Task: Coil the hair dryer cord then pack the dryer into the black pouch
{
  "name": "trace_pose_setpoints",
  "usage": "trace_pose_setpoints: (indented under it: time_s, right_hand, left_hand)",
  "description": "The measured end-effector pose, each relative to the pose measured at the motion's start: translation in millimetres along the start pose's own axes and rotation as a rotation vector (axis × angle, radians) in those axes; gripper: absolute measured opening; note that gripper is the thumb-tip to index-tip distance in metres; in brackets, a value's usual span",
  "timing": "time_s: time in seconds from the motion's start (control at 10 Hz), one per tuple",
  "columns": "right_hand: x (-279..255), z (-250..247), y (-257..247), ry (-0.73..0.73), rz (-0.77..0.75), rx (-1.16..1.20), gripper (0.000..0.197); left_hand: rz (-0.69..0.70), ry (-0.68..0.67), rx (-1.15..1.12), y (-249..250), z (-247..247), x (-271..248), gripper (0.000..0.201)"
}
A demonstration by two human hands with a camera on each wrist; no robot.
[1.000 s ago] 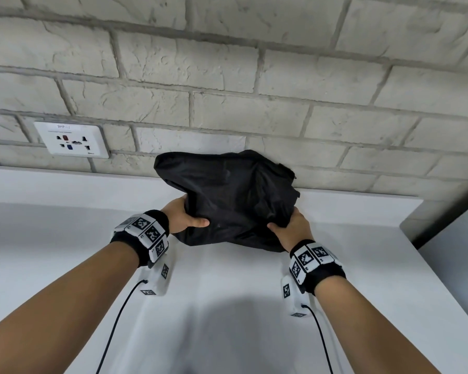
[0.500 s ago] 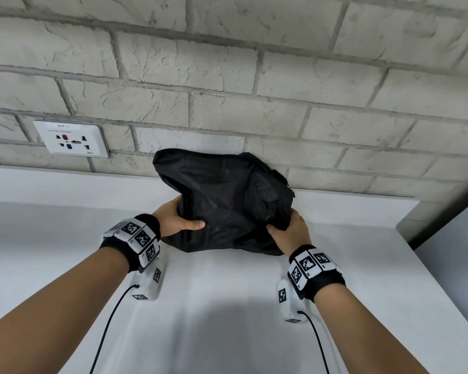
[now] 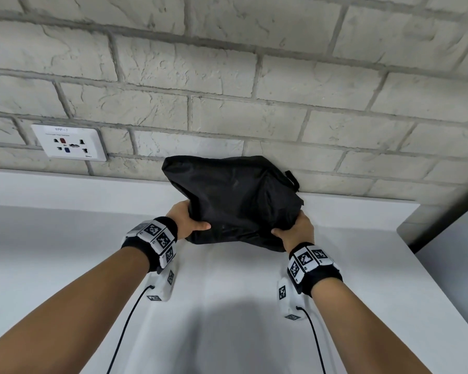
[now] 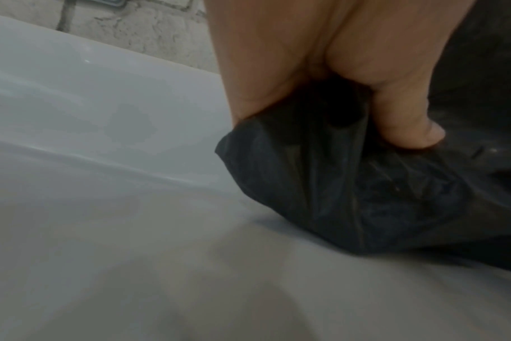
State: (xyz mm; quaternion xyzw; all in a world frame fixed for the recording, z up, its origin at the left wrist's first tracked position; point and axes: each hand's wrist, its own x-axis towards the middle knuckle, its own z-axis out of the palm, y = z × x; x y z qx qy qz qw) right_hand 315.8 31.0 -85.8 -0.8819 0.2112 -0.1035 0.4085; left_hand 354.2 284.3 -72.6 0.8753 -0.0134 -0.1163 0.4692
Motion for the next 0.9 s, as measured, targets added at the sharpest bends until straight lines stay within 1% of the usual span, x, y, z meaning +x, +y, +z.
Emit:
trace_pose_setpoints:
  time_s: [0.1, 0.2, 0.3, 0.4, 0.5, 0.6, 0.7, 0.8, 0.9]
  right_hand:
    - [5.6, -1.4, -3.1, 0.011, 0.033, -0.072, 0.068]
    - [6.5, -5.4, -9.7, 0.007, 0.119, -0.218, 0.070]
    - [3.3, -8.0, -11.7, -0.021, 0.140, -0.240, 0.071]
    - [1.5, -10.4, -8.7, -0.025, 0.134, -0.222, 0.071]
    - [-0.9, -12.8, -8.6, -0.028, 0.122, -0.171, 0.072]
    - [-5.2, -14.8, -9.1, -0.020, 0.112, -0.142, 0.069]
    - [-11.6, -17.1, -10.2, -0.025, 0.120, -0.135, 0.065]
    - [-17.1, -20.6, -12.4, -0.017, 0.106, -0.124, 0.060]
    - [-30.8, -26.2, -10.2, 0.014, 0.112, -0.090, 0.053]
  left_hand:
    - [-0.013, 0.015, -0.035, 0.2, 7.3, 3.2, 0.056]
    - [-0.027, 0.002, -0.057, 1.2, 9.5, 4.2, 0.058]
    - [-0.040, -0.019, -0.062, 0.2, 5.1, 3.0, 0.069]
    - [-0.026, -0.027, -0.075, -0.8, 0.3, 1.7, 0.083]
    - [-0.032, -0.018, -0.063, 0.6, -3.1, -2.2, 0.080]
    - [-0.028, 0.016, -0.060, -0.7, -3.9, -4.2, 0.079]
    - [-0.005, 0.009, -0.050, -1.4, -4.9, -7.3, 0.079]
    - [-0.012, 0.002, -0.039, -8.6, -8.0, -7.0, 0.083]
    - [-0.075, 0.050, 0.068, -13.6, -10.9, -15.6, 0.094]
